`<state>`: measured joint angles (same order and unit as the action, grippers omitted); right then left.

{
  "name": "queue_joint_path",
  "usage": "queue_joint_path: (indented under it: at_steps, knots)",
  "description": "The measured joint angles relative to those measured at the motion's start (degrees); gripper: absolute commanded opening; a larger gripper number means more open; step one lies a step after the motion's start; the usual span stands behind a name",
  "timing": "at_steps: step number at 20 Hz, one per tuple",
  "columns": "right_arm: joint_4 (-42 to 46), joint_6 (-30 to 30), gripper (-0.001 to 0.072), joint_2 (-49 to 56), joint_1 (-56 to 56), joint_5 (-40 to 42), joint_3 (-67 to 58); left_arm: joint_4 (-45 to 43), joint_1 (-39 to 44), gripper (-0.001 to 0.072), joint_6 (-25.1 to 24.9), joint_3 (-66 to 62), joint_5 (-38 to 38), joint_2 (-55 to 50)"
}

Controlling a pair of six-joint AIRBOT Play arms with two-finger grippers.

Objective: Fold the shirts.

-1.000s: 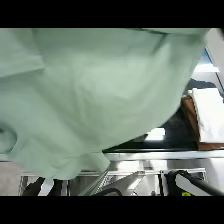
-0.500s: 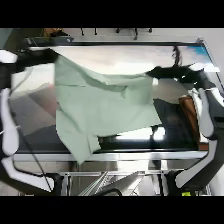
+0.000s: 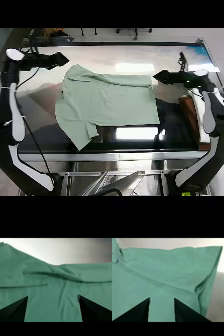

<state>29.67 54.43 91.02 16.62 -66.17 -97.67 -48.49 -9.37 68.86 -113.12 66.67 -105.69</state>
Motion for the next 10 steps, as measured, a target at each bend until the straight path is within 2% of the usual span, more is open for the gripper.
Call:
queue_joint_path:
  at_steps: [3, 5, 10]
  knots:
    - [5.2, 3.0, 0.0342, -3.2, 5.6, -8.5, 2.4, -0.2, -7.2, 0.069, 1.9, 8.9, 9.0, 5.6]
    - [8.0, 4.1, 0.0342, -5.7, 8.5, -12.4, 6.2, -1.2, -11.4, 0.069, 2.6, 17.6, 12.3, 9.4]
    - [12.0, 4.5, 0.0343, -11.9, 13.6, -15.7, 17.2, -7.0, -17.0, 0.0691, 2.8, 39.9, 11.0, 15.7]
